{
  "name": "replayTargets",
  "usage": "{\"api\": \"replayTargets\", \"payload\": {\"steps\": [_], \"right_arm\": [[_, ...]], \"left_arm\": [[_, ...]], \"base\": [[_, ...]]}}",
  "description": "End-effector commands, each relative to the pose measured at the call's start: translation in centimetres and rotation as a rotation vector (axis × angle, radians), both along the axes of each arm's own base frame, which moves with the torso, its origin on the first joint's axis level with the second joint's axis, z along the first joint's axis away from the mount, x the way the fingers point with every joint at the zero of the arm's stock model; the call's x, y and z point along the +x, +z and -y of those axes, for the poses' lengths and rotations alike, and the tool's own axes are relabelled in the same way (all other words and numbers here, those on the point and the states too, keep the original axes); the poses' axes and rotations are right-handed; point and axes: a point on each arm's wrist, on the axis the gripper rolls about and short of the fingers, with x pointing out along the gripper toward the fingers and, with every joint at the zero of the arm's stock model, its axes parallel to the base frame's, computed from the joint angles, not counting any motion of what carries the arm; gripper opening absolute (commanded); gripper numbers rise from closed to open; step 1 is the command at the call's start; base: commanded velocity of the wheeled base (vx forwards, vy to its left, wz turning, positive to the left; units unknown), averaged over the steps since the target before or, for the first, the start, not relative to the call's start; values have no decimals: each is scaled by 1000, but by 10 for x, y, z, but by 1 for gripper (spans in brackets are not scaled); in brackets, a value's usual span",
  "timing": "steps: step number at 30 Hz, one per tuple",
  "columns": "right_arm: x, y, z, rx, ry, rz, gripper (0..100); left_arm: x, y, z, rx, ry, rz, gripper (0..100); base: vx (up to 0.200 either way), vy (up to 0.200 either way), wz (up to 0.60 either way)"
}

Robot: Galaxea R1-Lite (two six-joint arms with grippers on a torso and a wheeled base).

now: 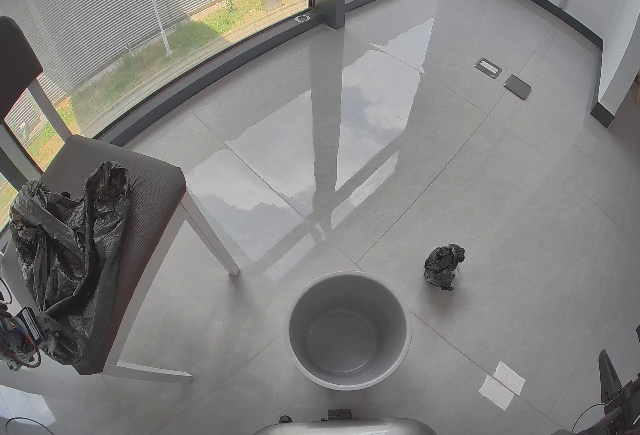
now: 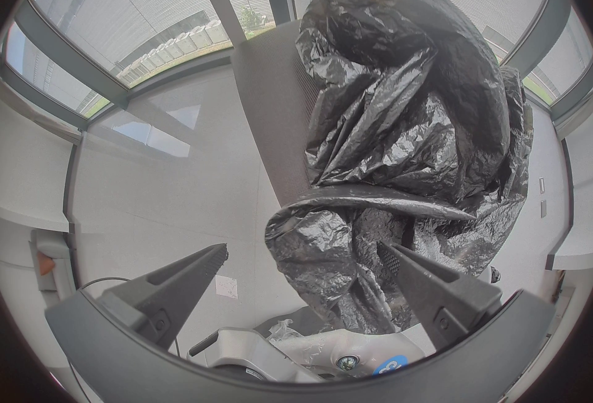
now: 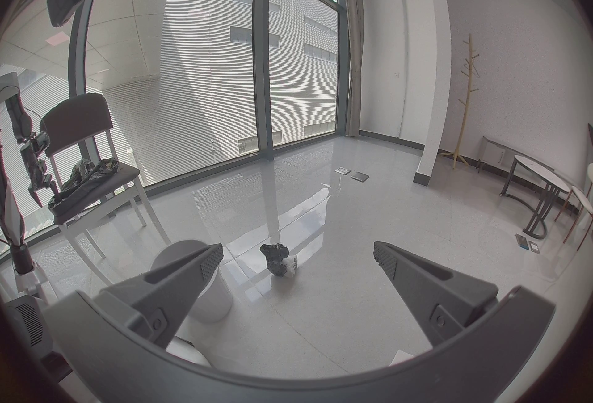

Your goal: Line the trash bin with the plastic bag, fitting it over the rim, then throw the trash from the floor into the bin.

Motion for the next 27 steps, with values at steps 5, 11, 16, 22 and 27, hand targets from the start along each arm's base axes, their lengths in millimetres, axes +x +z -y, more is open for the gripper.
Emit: {"api": "replayTargets", "payload": {"steps": [5,11,16,22,27], "right_arm": [[0,-5,0,3,-1,-6,100],[0,-5,0,1,1,-6,100],[0,-5,0,3,-1,-7,100],[0,-5,0,-4,10,-6,100],[0,-5,0,-7,10,-6,100]], "left_arm": [[11,-15,-3,-38,-25,-38,100],[15,-20,-3,-28,-42,-21,100],[15,-21,-2,-31,-50,-17,0],[17,-16,1,-26,-80,10,0],[16,26,7,90,-133,190,0]], "base": [[0,0,0],[0,0,0],[0,0,0],[0,0,0],[0,0,0]]}}
